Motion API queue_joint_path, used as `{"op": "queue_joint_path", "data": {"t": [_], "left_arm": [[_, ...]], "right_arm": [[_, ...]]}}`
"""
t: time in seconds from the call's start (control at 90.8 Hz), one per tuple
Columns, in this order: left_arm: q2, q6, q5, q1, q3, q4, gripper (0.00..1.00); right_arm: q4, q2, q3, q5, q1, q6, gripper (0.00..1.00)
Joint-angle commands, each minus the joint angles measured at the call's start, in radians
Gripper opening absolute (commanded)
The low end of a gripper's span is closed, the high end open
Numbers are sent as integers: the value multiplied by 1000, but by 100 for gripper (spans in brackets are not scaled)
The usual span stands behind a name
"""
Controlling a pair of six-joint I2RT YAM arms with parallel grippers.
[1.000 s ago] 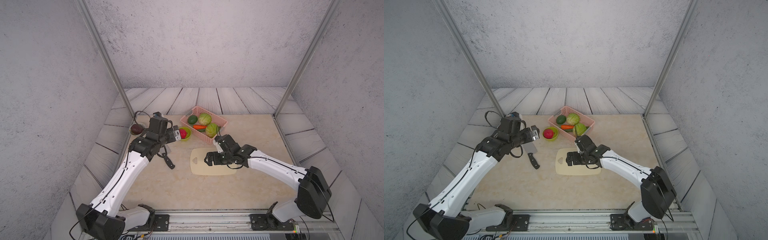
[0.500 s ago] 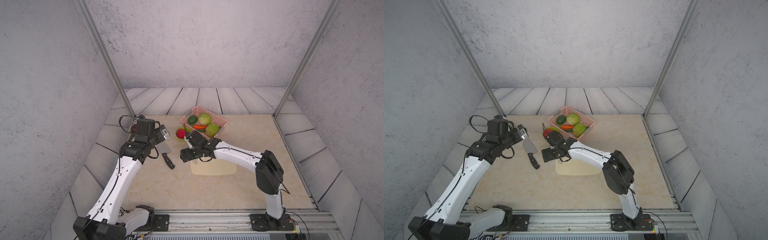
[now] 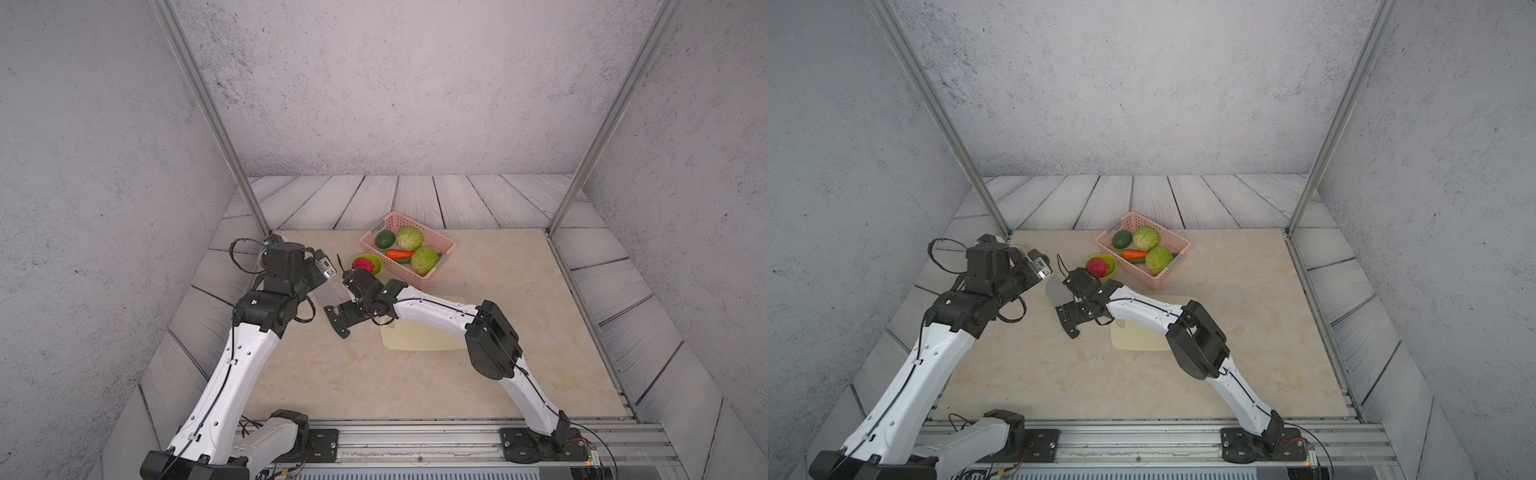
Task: Align the knife with the edge of the cutting board
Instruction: Move the knife to the center of the board.
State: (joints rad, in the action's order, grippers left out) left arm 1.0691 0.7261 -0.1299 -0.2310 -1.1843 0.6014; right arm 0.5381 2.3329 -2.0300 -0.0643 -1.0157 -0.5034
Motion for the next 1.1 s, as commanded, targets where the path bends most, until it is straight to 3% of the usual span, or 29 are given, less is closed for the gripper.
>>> {"op": "queue_joint_path", "data": {"t": [0.0, 0.76, 1.09], "left_arm": [[-34, 8, -24, 11, 18, -21, 98], [-73, 5, -22, 28, 24, -32, 98], [-64, 12, -1, 44, 25, -35, 98]], "right_arm": [[48, 62, -63, 5, -16, 11, 76], [183, 270, -311, 83, -40, 53, 70], [184, 266, -295, 79, -52, 56, 56]]}}
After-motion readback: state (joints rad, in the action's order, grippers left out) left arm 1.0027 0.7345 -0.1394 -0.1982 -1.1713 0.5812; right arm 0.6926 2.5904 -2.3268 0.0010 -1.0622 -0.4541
